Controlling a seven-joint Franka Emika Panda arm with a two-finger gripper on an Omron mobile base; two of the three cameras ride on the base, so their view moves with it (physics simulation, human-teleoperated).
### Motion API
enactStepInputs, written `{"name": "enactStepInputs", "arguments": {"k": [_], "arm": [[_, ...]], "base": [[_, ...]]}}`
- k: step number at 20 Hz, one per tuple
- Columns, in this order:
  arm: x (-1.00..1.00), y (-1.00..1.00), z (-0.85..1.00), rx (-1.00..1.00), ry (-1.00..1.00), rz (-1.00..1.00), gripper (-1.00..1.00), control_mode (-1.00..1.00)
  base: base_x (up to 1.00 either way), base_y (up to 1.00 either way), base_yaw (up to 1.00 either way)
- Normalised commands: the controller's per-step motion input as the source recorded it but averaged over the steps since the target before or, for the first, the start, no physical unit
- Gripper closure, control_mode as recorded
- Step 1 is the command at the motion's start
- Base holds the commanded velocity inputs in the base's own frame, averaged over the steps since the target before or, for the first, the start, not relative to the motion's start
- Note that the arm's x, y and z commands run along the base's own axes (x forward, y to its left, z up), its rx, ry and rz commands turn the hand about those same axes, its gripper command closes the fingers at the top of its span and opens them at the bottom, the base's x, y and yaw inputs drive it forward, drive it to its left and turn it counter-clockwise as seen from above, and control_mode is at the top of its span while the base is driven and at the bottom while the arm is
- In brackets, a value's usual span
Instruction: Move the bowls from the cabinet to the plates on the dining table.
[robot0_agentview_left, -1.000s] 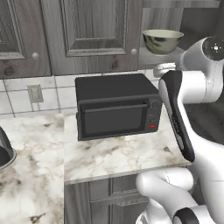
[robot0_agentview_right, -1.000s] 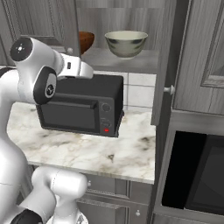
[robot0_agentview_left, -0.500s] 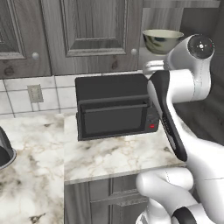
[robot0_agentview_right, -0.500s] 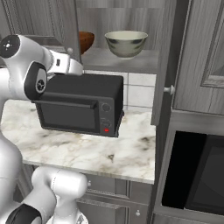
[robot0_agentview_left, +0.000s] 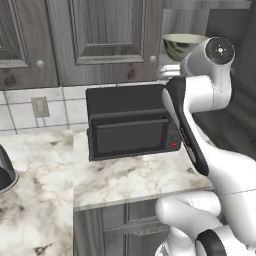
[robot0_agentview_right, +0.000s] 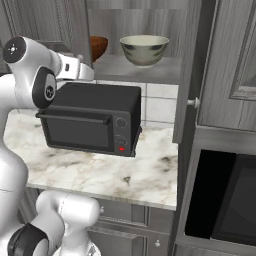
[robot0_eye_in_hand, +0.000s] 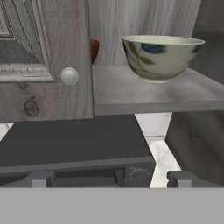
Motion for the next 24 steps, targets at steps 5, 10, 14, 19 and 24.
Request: {"name": "enactStepInputs", "arguments": {"k": [5,10,14,19,24], "arm": [[0.38,0.11,0.09,0.02,0.0,0.0,-1.0,-1.0],[0.37,0.28,0.04,0.0,0.0,0.0,-1.0,-1.0],[0.37,0.19,0.0,0.0,-0.01,0.0,-1.0,-1.0],[0.39,0.01,0.0,0.0,-0.02,0.0,-1.0,-1.0],[0.43,0.01,0.0,0.0,-0.02,0.0,-1.0,-1.0]], "base": [[0.0,0.0,0.0],[0.0,0.0,0.0],[0.0,0.0,0.0],[0.0,0.0,0.0],[0.0,0.0,0.0]]}}
